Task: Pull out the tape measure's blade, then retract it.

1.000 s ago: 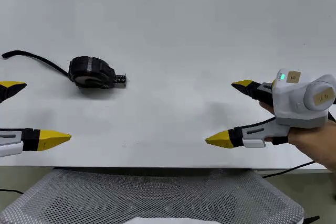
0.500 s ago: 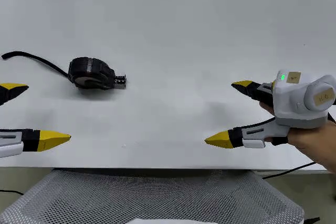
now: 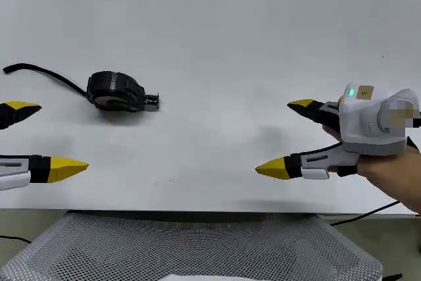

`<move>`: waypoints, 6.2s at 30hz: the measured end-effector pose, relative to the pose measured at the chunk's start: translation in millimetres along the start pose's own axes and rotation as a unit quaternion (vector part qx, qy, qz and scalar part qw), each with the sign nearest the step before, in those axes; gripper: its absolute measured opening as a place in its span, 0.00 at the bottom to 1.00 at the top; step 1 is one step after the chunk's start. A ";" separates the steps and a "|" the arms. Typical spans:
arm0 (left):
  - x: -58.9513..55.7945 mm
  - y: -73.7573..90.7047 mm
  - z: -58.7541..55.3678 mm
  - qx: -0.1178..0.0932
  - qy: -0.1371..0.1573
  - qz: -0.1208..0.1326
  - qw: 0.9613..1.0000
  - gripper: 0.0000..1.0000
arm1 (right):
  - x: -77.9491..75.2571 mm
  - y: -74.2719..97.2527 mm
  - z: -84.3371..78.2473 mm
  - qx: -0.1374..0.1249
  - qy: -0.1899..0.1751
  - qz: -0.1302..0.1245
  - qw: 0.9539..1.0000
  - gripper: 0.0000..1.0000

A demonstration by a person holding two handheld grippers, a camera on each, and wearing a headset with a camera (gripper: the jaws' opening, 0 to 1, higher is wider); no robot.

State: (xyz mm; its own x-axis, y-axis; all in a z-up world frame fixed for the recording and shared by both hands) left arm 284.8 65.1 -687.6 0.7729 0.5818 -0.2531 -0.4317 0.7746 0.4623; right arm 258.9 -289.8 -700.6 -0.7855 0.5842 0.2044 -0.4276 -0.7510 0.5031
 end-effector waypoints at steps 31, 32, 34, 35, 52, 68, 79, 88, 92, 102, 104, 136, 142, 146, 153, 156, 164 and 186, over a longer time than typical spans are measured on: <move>15.2 -36.8 6.7 0.039 -0.066 -0.040 0.996 0.84 | -4.8 -40.0 13.1 0.010 0.045 0.042 0.998 0.91; 16.4 -38.6 7.5 0.040 -0.066 -0.042 0.996 0.84 | -5.0 -42.2 13.3 0.011 0.048 0.043 0.998 0.91; 17.8 -41.3 8.9 0.040 -0.068 -0.045 0.996 0.84 | -5.5 -45.3 13.7 0.012 0.051 0.047 0.998 0.91; 18.3 -42.4 9.2 0.042 -0.071 -0.046 0.996 0.84 | -5.8 -46.5 14.0 0.012 0.052 0.047 0.997 0.91; 29.2 -66.9 14.5 0.071 -0.125 -0.067 0.987 0.81 | -10.4 -74.1 22.6 0.004 0.063 0.067 0.996 0.90; 41.5 -86.4 11.1 0.101 -0.165 -0.075 0.978 0.66 | -10.5 -99.5 24.1 0.009 0.069 0.091 0.993 0.89; 50.2 -93.7 7.8 0.115 -0.189 -0.081 0.972 0.47 | -7.8 -106.6 23.0 0.013 0.066 0.100 0.993 0.88; 50.9 -98.4 8.8 0.116 -0.201 -0.093 0.968 0.36 | -5.8 -110.0 21.2 0.016 0.066 0.107 0.992 0.88; 49.9 -100.4 8.5 0.118 -0.208 -0.100 0.966 0.33 | -4.9 -111.2 21.3 0.015 0.065 0.107 0.992 0.88; 52.6 -103.8 9.6 0.123 -0.228 -0.106 0.960 0.29 | -3.6 -117.9 23.6 0.009 0.072 0.110 0.991 0.84; 52.6 -103.8 9.7 0.124 -0.225 -0.106 0.961 0.29 | -3.8 -119.8 25.0 0.006 0.075 0.111 0.991 0.83; 51.5 -105.3 9.3 0.134 -0.228 -0.106 0.959 0.29 | 9.7 -189.7 42.9 -0.039 0.113 0.129 0.984 0.65; 51.4 -105.5 9.4 0.134 -0.228 -0.106 0.959 0.29 | 12.9 -198.5 45.6 -0.041 0.122 0.135 0.982 0.56; 51.4 -105.4 9.5 0.134 -0.228 -0.106 0.959 0.29 | 15.4 -203.4 46.2 -0.042 0.131 0.143 0.980 0.48; 51.5 -105.4 9.0 0.134 -0.229 -0.107 0.958 0.29 | 11.8 -210.9 47.6 -0.044 0.135 0.147 0.979 0.36; 51.9 -105.7 8.9 0.135 -0.229 -0.107 0.958 0.29 | 14.3 -212.5 48.2 -0.044 0.147 0.153 0.976 0.33; 52.7 -106.5 8.3 0.136 -0.231 -0.108 0.957 0.29 | 19.6 -215.7 47.7 -0.049 0.167 0.160 0.972 0.23; 54.9 -107.0 6.7 0.133 -0.237 -0.112 0.956 0.29 | 20.3 -221.2 49.2 -0.055 0.189 0.165 0.966 0.12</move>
State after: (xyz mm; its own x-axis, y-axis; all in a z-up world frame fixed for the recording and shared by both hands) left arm 376.5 12.5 -745.3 0.9832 0.1823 0.0126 -0.1454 0.7391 0.6577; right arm 359.5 -96.7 -766.4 -0.9857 0.1681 0.0071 -0.1539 -0.9180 0.3656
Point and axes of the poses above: the centre of the closed fingertips' face, and the gripper's own axes: y roughly backward along the fingers, x roughly to its left, z roughly out of its top, the point moved 4 cm from there along y, roughly backward along the fingers, and after that the axes turned 12 degrees about -x, right-handed, at the moved point
